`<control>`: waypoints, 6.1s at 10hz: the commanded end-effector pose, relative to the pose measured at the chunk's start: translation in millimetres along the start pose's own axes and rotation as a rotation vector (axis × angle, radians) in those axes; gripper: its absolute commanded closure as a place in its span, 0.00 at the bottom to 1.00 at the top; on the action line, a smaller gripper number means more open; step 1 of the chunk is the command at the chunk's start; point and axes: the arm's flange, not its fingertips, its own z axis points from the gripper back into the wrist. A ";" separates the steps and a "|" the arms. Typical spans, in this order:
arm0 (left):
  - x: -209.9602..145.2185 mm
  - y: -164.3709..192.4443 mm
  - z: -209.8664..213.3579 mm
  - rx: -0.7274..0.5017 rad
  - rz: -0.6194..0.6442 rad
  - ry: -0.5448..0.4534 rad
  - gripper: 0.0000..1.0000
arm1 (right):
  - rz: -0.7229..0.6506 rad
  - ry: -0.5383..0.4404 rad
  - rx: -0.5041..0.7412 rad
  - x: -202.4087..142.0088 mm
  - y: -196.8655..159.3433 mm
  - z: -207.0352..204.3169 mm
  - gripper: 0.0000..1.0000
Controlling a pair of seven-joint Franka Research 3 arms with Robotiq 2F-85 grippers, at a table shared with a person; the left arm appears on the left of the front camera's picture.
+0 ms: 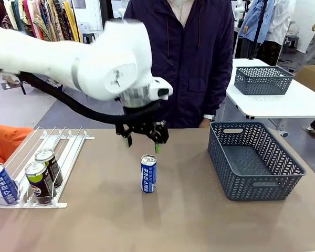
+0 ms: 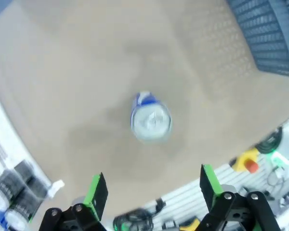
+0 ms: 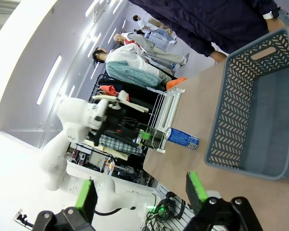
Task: Retrieve and store the cans from the dispenser.
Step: Pick up one can from the Automatic Can Dispenser and place it in the middle of the table, then pick up the last remaining can from one row of the Automatic Can Dispenser and place it in the middle of the table.
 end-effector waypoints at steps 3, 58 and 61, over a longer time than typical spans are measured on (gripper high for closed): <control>-87.6 147.7 108.8 -0.333 -0.018 0.043 0.00 | 0.007 -0.023 0.022 3.9 3.7 -1.8 0.00; -224.1 353.3 -74.7 0.109 0.498 0.030 1.00 | 0.007 -0.023 0.022 3.9 3.7 -1.8 0.00; -226.2 357.3 -61.3 0.133 0.505 -0.017 1.00 | 0.007 -0.023 0.022 3.9 3.7 -1.8 0.00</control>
